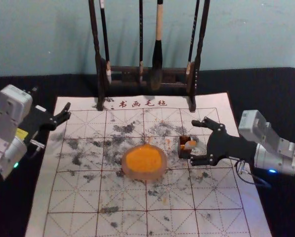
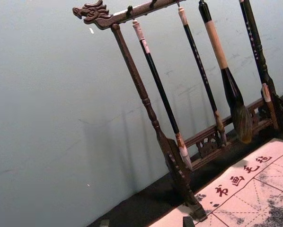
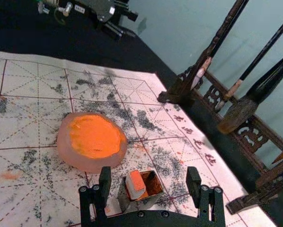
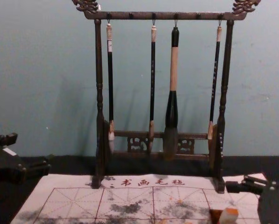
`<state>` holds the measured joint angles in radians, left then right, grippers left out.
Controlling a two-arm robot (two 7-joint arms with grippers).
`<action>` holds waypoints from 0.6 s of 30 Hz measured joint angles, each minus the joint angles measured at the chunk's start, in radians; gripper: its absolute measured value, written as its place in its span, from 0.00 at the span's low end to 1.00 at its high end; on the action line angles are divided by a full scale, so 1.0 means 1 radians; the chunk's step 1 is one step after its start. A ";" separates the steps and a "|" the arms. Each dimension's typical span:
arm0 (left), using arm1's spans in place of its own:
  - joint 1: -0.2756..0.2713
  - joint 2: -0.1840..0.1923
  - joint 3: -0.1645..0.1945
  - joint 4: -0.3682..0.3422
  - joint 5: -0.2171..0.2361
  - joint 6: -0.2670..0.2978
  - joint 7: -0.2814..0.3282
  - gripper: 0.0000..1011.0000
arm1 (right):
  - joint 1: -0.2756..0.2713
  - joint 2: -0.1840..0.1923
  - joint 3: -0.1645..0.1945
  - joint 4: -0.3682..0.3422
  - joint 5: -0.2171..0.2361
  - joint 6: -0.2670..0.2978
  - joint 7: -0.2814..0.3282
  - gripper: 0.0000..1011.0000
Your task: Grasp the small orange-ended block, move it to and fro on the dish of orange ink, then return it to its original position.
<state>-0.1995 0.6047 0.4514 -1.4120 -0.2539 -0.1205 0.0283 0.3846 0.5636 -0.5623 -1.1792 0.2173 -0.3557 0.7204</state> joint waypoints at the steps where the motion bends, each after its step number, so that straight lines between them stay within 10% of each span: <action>1: 0.000 0.000 0.000 0.000 0.000 0.000 0.000 0.99 | 0.002 -0.002 0.000 0.002 -0.003 0.004 0.003 0.99; 18: 0.000 0.000 0.000 0.000 0.000 0.000 0.000 0.99 | 0.022 -0.016 0.000 0.011 0.014 0.068 0.066 0.99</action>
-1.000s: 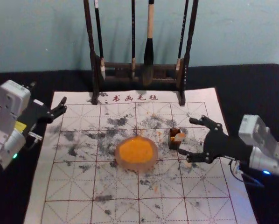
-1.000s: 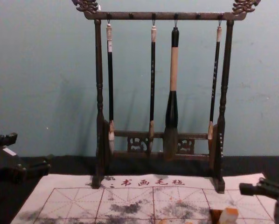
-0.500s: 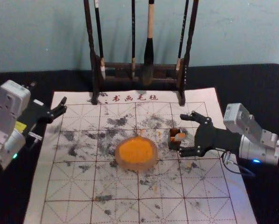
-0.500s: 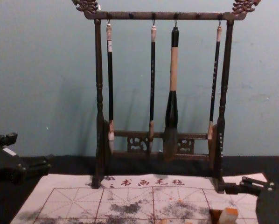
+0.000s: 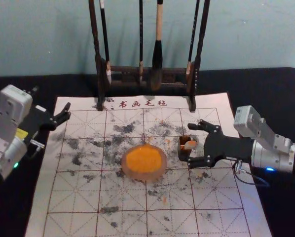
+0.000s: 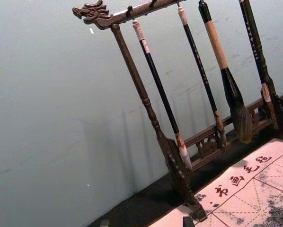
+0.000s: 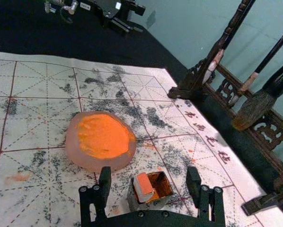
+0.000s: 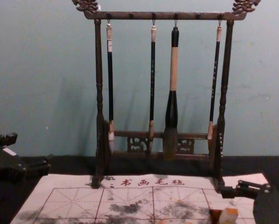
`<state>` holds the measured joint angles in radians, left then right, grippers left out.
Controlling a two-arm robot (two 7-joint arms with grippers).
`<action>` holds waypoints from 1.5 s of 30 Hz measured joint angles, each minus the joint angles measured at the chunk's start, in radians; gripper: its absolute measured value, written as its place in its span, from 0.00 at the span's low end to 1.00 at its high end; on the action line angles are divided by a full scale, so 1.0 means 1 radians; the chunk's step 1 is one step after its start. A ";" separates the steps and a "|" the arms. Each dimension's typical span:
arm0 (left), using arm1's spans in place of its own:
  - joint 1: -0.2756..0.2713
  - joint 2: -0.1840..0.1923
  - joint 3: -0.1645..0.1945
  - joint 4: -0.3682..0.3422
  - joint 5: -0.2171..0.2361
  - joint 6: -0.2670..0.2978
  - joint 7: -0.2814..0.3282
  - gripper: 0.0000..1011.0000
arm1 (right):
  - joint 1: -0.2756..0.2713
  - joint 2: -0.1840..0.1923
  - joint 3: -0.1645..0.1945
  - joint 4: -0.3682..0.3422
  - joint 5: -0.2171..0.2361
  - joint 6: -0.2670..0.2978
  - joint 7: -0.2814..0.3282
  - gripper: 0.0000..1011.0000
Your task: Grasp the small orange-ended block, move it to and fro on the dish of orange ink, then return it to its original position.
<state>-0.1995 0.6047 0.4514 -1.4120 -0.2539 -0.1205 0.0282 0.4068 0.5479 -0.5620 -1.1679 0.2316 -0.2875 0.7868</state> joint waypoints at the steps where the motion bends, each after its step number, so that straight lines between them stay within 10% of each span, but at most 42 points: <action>1: 0.000 0.000 0.000 0.000 0.000 0.000 0.000 0.99 | 0.001 0.000 0.000 0.000 0.002 0.002 0.002 0.99; 27: 0.000 0.000 0.000 0.000 0.000 0.000 0.000 0.99 | 0.009 0.002 -0.005 0.004 0.047 0.047 0.036 0.99; 45: 0.000 0.000 0.000 0.000 0.000 0.000 0.000 0.99 | 0.008 0.002 -0.004 0.004 0.045 0.045 0.035 0.51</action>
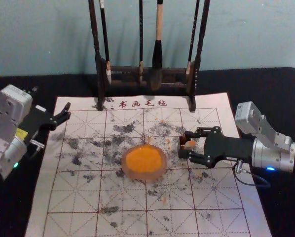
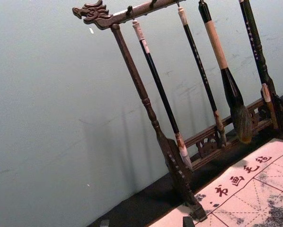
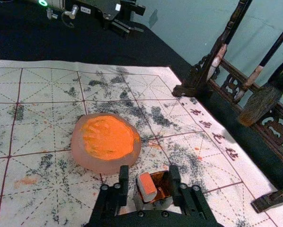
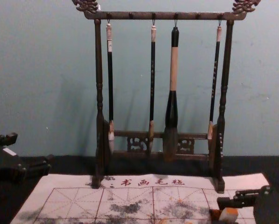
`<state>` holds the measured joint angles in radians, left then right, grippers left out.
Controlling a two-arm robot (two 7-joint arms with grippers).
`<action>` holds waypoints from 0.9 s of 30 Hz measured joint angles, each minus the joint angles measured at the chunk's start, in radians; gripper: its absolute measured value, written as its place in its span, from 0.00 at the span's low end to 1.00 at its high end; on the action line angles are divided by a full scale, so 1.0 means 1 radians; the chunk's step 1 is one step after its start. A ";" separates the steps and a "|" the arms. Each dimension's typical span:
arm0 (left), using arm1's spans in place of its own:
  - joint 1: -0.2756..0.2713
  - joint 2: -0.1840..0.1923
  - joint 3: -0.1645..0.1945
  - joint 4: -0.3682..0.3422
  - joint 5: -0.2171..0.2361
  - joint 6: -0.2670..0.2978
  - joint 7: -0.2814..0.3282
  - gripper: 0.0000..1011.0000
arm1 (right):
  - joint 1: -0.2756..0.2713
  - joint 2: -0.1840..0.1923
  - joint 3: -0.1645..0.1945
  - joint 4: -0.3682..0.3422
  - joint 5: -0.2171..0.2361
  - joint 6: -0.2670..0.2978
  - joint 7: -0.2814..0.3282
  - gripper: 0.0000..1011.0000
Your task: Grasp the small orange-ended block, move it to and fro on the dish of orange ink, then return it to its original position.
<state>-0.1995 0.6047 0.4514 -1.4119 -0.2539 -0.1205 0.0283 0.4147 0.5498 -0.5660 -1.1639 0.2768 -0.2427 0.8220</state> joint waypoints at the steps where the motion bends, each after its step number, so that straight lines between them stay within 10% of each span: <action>1: 0.000 0.000 0.000 0.000 0.000 0.000 0.000 0.99 | 0.000 0.000 0.000 0.000 0.000 0.000 0.000 0.49; 13: 0.000 0.000 0.000 0.000 0.000 0.000 0.000 0.99 | 0.000 0.000 0.000 0.000 0.000 -0.001 0.000 0.13; 27: 0.000 0.000 0.000 0.000 0.000 0.000 0.000 0.99 | -0.010 0.001 0.009 -0.031 0.011 0.030 -0.028 0.11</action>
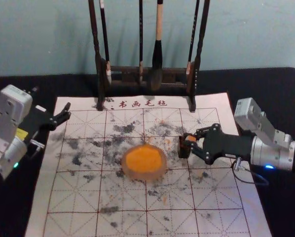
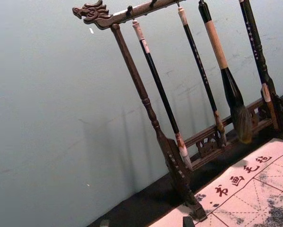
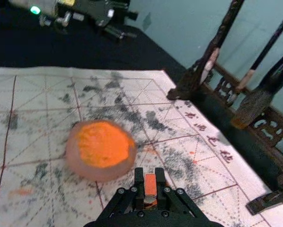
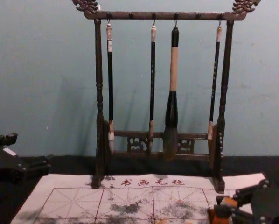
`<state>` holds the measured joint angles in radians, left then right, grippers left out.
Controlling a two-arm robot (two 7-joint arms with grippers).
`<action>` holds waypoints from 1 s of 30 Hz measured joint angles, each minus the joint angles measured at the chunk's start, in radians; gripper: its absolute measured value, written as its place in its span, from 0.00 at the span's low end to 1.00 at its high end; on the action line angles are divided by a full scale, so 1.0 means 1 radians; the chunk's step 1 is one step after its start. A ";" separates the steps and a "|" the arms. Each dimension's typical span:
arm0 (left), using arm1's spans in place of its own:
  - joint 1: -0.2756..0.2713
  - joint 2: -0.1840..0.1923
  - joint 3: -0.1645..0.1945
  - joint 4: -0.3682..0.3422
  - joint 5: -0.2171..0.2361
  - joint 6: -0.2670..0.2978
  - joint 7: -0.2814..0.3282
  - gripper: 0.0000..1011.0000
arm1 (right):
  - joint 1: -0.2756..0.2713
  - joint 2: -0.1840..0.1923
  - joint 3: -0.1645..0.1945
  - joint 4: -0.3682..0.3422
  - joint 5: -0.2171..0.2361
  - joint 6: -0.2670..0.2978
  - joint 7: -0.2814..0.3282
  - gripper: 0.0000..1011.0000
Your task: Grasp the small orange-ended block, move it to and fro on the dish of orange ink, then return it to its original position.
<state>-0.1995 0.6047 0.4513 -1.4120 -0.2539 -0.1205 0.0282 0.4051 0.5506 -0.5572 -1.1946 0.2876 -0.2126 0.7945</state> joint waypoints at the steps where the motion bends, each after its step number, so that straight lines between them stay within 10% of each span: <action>1: 0.000 0.000 0.000 0.000 0.000 0.000 0.000 0.99 | -0.002 0.000 0.002 -0.007 0.003 0.007 -0.004 0.11; 20: 0.000 0.000 0.000 0.000 0.000 0.000 0.000 0.99 | 0.018 0.065 0.002 -0.201 0.060 0.203 -0.009 0.11; 30: 0.000 0.000 0.000 0.000 0.000 0.000 0.000 0.99 | 0.055 0.020 -0.044 -0.236 0.049 0.379 -0.096 0.11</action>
<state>-0.1995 0.6047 0.4514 -1.4120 -0.2539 -0.1206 0.0283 0.4602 0.5709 -0.6016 -1.4306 0.3367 0.1659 0.6985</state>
